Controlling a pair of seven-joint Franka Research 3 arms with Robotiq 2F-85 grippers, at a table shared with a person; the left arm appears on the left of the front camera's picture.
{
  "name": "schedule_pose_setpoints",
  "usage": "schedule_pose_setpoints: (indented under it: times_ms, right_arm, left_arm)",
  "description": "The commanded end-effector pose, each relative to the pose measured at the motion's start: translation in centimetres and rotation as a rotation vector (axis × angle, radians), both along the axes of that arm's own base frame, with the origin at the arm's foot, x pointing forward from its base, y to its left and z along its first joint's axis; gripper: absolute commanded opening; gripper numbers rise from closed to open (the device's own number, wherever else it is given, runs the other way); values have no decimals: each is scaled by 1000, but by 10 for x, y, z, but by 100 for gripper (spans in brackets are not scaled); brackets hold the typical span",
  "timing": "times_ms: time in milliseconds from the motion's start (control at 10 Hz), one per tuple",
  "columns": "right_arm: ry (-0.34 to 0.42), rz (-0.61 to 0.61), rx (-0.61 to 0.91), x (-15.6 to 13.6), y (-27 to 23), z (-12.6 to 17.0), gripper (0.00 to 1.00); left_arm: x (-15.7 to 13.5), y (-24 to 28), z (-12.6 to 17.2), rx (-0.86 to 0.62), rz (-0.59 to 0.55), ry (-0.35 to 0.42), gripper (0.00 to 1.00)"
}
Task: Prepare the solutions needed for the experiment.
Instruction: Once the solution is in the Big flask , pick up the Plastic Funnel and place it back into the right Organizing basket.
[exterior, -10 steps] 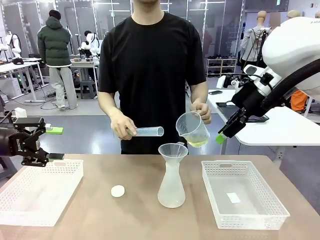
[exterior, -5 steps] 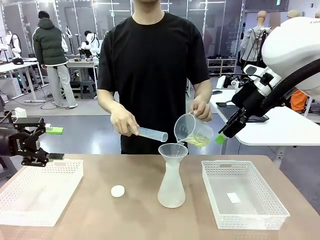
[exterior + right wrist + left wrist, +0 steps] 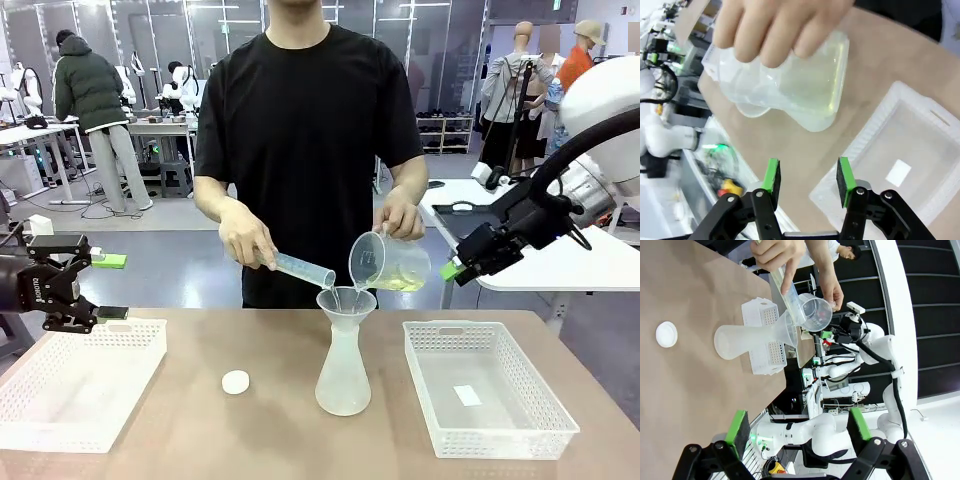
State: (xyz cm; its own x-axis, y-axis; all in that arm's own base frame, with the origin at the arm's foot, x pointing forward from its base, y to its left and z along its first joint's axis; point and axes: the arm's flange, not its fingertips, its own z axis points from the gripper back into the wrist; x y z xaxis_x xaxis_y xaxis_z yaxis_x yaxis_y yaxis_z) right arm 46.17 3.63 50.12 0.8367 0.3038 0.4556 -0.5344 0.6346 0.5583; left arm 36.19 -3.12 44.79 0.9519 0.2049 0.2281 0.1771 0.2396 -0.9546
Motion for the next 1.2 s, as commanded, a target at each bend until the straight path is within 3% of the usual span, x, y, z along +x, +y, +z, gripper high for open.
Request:
schedule_pose_setpoints:
  times_ms: [0, 200, 500, 1100]
  right_arm:
    - [156, -44, 214, 11, -15, -9, 58]
    - [278, -58, 308, 8, -33, -25, 58]
    - [354, -140, 330, 3, -57, -38, 58]
    - [418, -213, 433, 1, -61, -61, 58]
  left_arm:
    - [0, -3, 2, -32, 7, -6, 100]
    - [0, -3, 2, -32, 7, -6, 100]
    - [0, -3, 2, -32, 7, -6, 100]
    - [0, -3, 2, -32, 7, -6, 100]
